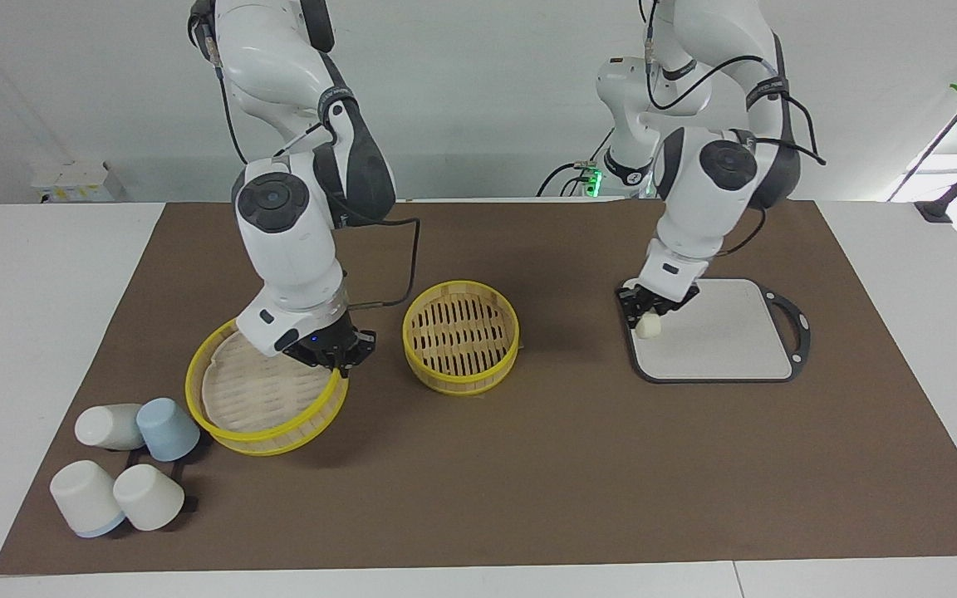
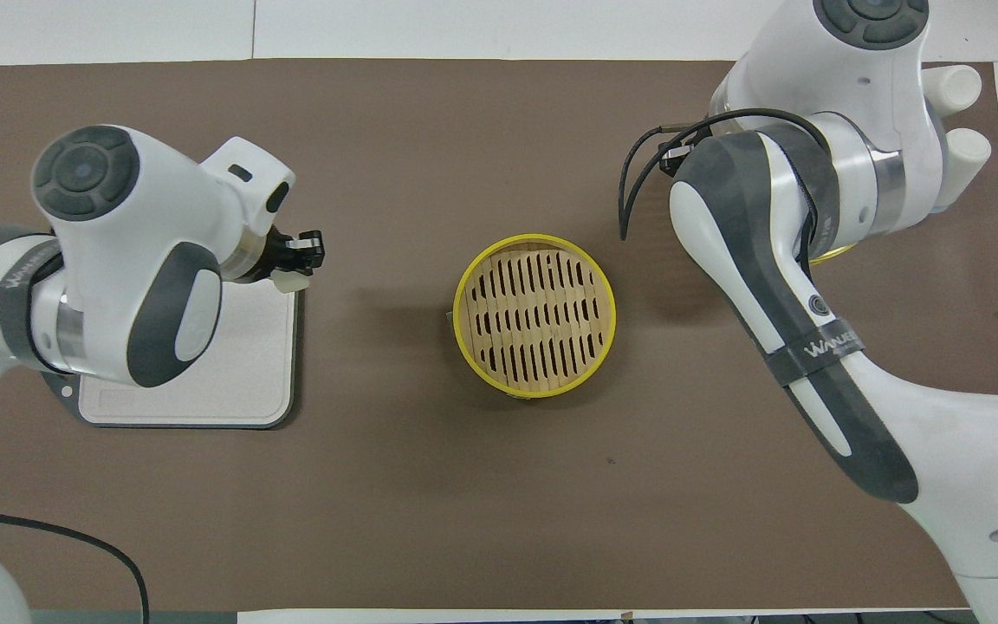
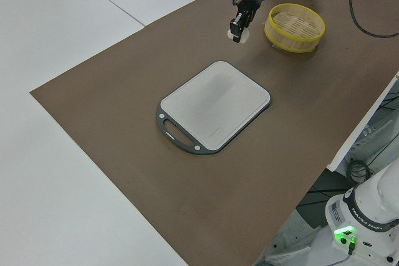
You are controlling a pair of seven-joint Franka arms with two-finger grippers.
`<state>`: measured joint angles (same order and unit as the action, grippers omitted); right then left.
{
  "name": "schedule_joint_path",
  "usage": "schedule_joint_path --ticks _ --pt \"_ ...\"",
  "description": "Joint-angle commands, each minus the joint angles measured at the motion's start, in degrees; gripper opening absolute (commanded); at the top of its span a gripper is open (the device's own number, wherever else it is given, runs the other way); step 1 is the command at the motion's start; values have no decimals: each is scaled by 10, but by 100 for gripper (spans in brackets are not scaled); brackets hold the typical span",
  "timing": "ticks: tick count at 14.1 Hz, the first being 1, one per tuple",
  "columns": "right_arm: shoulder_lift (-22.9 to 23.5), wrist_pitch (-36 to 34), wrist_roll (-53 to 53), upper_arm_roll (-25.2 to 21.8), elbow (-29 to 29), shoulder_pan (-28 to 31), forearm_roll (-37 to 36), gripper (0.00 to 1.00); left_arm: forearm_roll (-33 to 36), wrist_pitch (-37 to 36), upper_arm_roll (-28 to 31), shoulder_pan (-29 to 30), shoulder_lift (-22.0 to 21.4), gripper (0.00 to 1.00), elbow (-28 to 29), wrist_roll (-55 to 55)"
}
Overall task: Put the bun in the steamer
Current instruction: 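Carry the bun with the left gripper over the open steamer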
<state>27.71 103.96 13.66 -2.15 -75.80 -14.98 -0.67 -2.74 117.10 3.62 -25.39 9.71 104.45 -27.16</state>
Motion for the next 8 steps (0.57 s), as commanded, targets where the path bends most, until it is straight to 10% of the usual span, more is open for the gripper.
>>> schedule_joint_path --ticks 1,8 --pt "-10 -24 -3 4 0 0 -39 0 -22 -1 11 -70 32 38 -52 -69" --pt "-11 -16 22 5 -3 17 -18 0 -32 156 11 -200 58 38 5 -106"
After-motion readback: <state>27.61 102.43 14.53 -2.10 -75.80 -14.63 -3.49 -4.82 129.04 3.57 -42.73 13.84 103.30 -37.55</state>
